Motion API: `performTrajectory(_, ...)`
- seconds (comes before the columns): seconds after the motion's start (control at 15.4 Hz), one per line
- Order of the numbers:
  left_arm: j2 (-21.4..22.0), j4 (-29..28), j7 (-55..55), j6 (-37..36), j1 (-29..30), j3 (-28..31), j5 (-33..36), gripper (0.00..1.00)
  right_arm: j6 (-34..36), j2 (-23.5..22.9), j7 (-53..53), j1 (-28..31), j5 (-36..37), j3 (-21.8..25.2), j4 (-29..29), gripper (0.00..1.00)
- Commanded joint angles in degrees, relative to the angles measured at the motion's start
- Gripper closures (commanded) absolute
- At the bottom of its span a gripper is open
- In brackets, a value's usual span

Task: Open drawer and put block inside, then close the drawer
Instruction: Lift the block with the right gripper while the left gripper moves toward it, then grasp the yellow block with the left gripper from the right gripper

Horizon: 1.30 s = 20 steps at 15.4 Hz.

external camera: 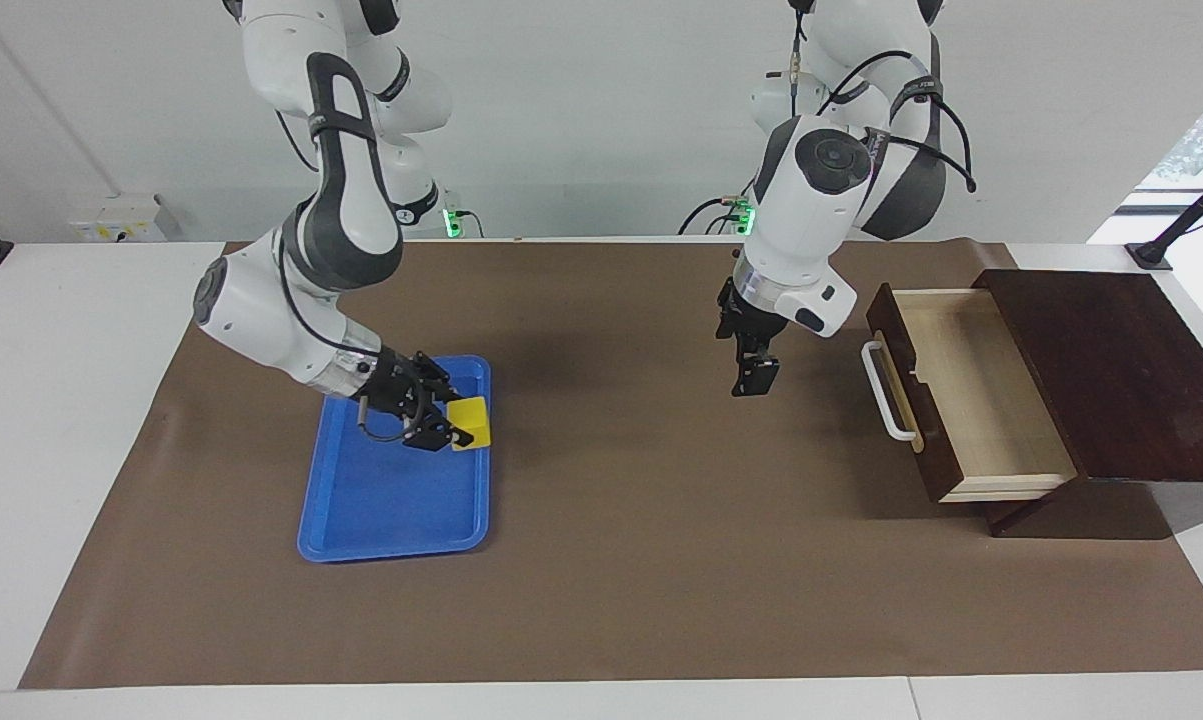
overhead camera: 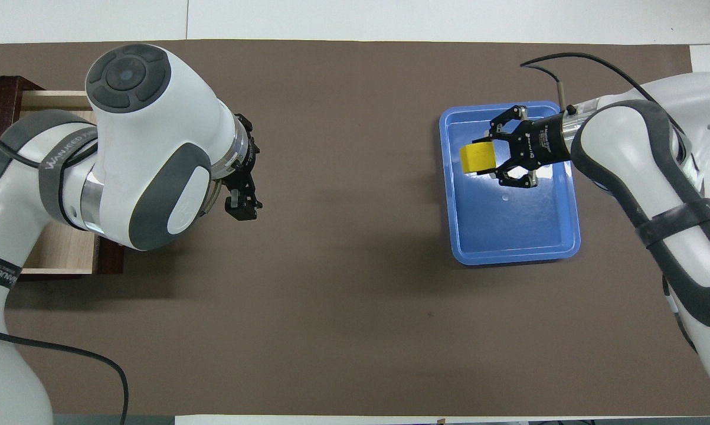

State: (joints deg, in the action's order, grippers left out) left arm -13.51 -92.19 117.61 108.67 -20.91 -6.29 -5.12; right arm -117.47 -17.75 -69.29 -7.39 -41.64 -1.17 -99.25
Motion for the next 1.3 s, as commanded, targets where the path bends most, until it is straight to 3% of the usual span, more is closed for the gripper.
performTrajectory(0.0,-0.1,-0.3,1.4,4.0,-1.0,0.7,-3.0,0.0,-2.0,-0.8,-7.6,-5.9,-0.8,0.1,3.3,1.0)
performTrajectory(0.32,-2.3,0.3,11.4,10.0,-7.2,0.8,-2.7,0.0,-8.6,-1.1,-15.0,-14.0,-0.9,0.1,3.0,1.0)
performTrajectory(0.91,-5.2,-0.3,16.5,17.7,-10.4,0.8,-1.1,0.0,-7.9,-1.1,-20.6,-14.0,-1.3,0.0,2.2,1.0)
performTrajectory(1.23,-6.4,0.3,17.2,18.3,-11.6,0.8,1.0,0.0,-7.4,-1.1,-20.5,-14.0,-1.2,0.0,2.4,1.0)
